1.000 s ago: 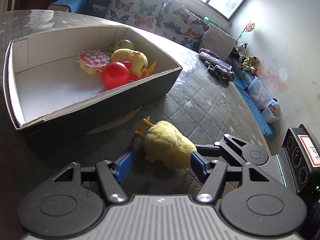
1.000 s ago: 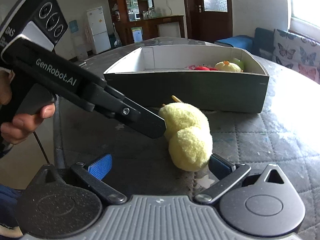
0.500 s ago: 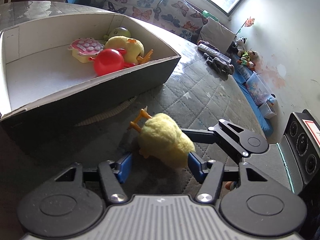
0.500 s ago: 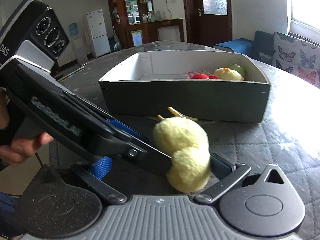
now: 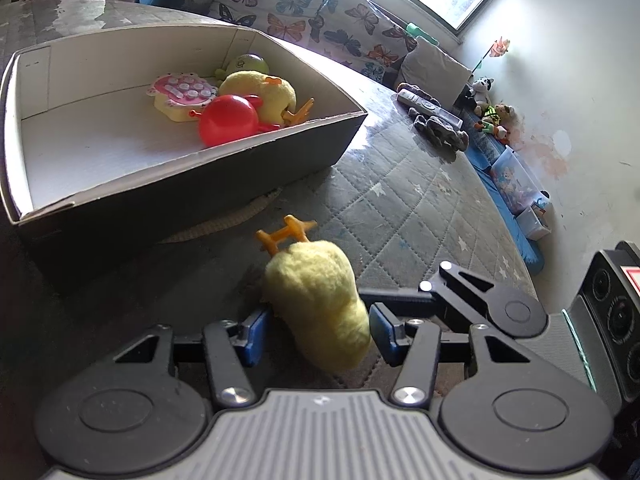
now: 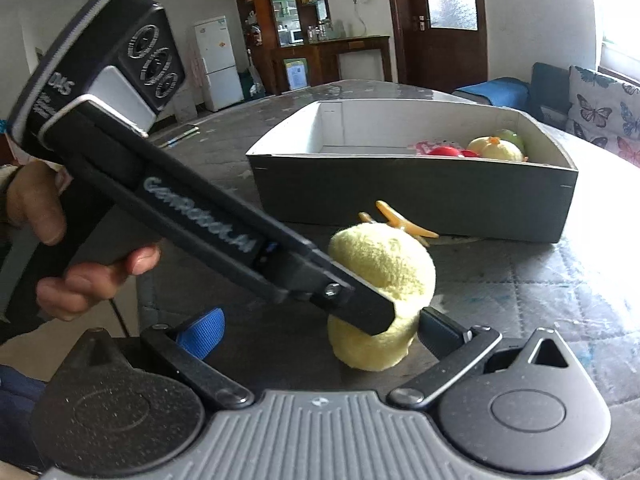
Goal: Organize objects
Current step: 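Lift the yellow plush chick with the left tool over the box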
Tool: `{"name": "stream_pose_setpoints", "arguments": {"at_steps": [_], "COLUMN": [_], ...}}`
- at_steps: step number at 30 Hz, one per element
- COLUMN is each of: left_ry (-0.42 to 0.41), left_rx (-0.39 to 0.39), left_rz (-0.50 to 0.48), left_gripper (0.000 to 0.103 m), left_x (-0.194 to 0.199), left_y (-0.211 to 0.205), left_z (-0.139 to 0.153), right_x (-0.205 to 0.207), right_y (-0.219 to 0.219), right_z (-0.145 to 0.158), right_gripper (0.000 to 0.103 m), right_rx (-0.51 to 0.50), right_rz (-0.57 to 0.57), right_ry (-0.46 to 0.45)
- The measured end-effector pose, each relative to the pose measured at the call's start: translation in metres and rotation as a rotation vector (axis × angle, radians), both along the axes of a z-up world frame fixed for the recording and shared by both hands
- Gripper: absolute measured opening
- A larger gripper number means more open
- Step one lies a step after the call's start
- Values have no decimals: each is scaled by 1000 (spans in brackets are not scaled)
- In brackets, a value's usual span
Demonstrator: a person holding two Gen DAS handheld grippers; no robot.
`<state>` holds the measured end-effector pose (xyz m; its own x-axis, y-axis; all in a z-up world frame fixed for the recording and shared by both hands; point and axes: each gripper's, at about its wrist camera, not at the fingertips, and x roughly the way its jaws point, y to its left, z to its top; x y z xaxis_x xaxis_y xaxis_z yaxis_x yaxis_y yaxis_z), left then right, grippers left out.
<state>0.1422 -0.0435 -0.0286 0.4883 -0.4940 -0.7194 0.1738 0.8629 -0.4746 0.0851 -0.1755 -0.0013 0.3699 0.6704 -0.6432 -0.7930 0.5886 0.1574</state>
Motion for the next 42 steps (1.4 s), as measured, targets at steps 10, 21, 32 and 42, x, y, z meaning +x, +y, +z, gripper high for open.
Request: {"name": "stream_pose_setpoints", "arguments": {"at_steps": [10, 21, 32, 42], "left_ry": [12, 14, -48, -149], "left_rx": [-10, 0, 5, 6], "left_rz": [4, 4, 21, 64], "left_gripper": [103, 103, 103, 103], "left_x": [2, 1, -3, 9], "left_y": [3, 1, 6, 25], "left_z": [-3, -2, 25, 70], "right_x": [7, 9, 8, 30], "right_y": [3, 11, 16, 31], "right_z": [-3, -4, 19, 60], "right_gripper": [103, 103, 103, 103], "right_rx": [-4, -6, 8, 44], "right_rz": [-23, -28, -29, -15], "right_ry": [0, 6, -54, -174]}}
